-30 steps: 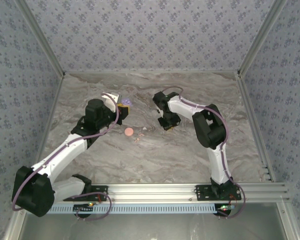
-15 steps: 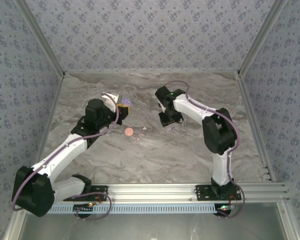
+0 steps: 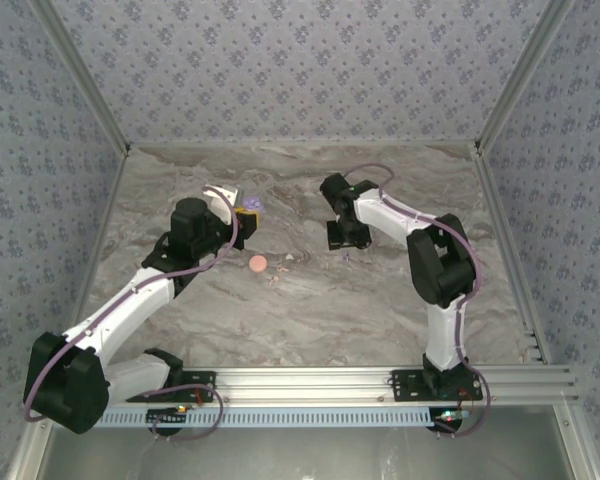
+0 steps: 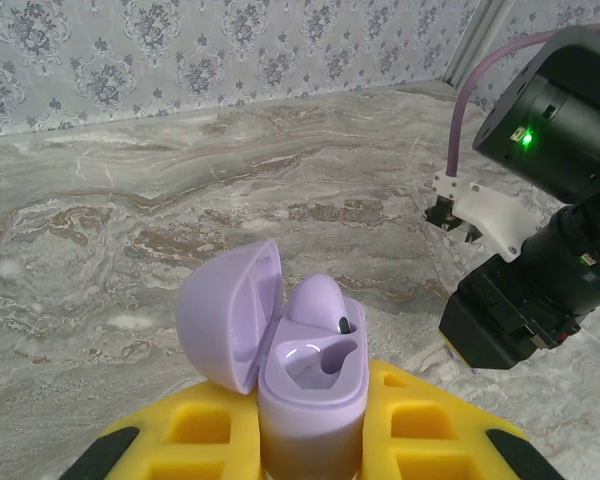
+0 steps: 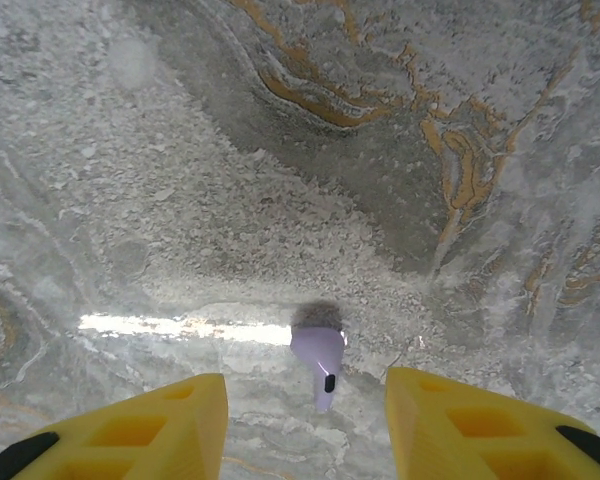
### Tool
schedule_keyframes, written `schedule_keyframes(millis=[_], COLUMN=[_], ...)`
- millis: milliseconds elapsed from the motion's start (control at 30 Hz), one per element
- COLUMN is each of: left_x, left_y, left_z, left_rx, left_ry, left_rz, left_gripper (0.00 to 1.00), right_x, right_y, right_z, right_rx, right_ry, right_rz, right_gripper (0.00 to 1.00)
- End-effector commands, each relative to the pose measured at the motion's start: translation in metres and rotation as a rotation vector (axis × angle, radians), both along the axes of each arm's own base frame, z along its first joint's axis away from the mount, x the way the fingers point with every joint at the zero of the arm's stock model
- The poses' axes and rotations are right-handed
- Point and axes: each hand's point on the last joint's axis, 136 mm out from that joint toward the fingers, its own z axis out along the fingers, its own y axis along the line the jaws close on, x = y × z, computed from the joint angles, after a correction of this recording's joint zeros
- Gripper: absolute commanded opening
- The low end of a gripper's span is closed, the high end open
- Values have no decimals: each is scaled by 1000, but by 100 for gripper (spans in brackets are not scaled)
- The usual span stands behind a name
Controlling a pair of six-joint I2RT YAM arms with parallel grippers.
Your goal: Insert the wireless bluetooth earbuds into the charging case
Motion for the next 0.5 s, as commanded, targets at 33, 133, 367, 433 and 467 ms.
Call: schedule_keyframes(millis=[33,133,367,433,467], left_x=[1,2,3,3,2], left_y=[1,1,1,1,1], left_z=[6,7,7,7,7], left_rx=[-6,-6,-6,-6,-7], left_ry=[-25,-26,-28,-25,-27], left_rz=[0,0,0,0,-1], left_gripper=[12,12,12,12,12], right_x=[-3,-2,-3,-4,-3], right_y=[-4,-5,-5,-5,-5], right_z=[-14,-16,-22,-24,-25], right_rx=[-34,-36,-35,-40,-38], right_ry=[28,26,39,46,48], right_rz=[-59,-73,-84,-85,-86], right_gripper=[46,44,41,40,40])
